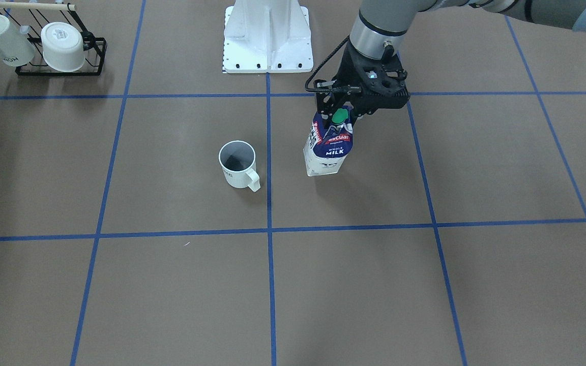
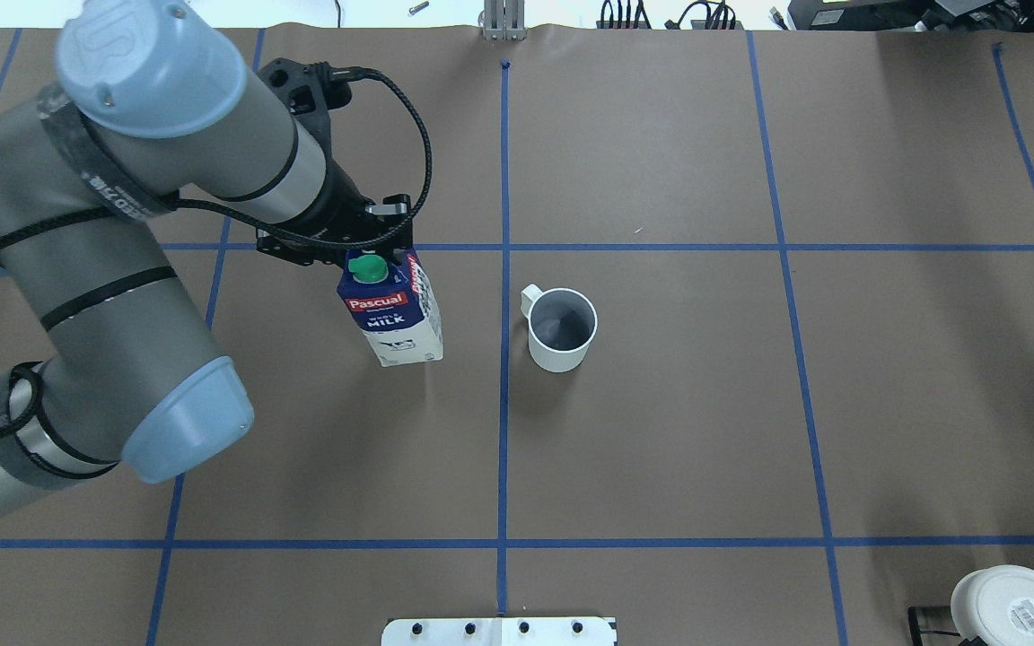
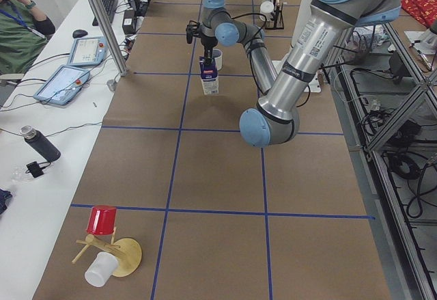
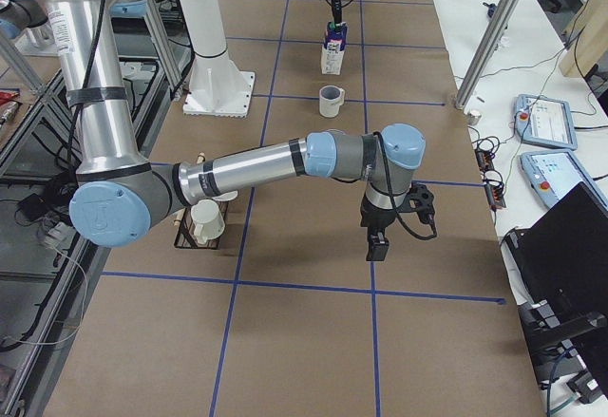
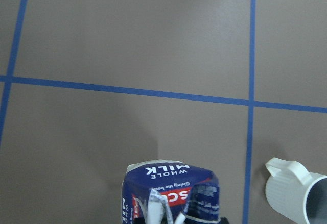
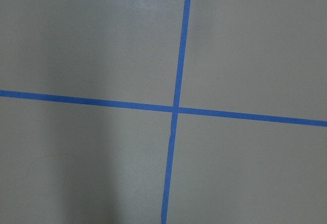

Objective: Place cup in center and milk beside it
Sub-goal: 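Carry the milk carton with the left gripper beside the mug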

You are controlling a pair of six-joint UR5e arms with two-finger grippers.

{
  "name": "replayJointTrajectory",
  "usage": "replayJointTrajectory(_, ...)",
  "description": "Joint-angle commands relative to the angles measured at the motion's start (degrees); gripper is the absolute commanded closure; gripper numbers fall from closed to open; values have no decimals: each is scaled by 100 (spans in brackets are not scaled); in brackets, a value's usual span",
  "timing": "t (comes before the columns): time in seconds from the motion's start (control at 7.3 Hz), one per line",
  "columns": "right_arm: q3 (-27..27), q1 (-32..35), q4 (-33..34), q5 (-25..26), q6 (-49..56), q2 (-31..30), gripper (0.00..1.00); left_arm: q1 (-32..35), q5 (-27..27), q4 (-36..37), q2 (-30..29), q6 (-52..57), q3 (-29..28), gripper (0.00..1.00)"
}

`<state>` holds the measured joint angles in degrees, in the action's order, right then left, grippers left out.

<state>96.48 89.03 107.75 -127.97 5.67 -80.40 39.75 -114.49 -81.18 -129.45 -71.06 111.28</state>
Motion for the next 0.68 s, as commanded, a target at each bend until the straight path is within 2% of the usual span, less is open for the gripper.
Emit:
replayJointTrajectory(0.0, 2, 0, 0, 0, -5, -11, 0, -316, 136, 268, -430, -40, -203, 53)
replayJointTrajectory(0.14, 2, 0, 0, 0, 4, -19, 0, -536, 407, 260, -475, -23, -316, 53)
replayJointTrajectory(0.27, -7, 0, 0, 9, 4, -11, 0, -599, 488, 260, -693, -31, -544, 53)
replayJointTrajectory(0.55, 2, 0, 0, 9, -5, -19, 0, -652, 498, 225, -757, -14, -677, 53)
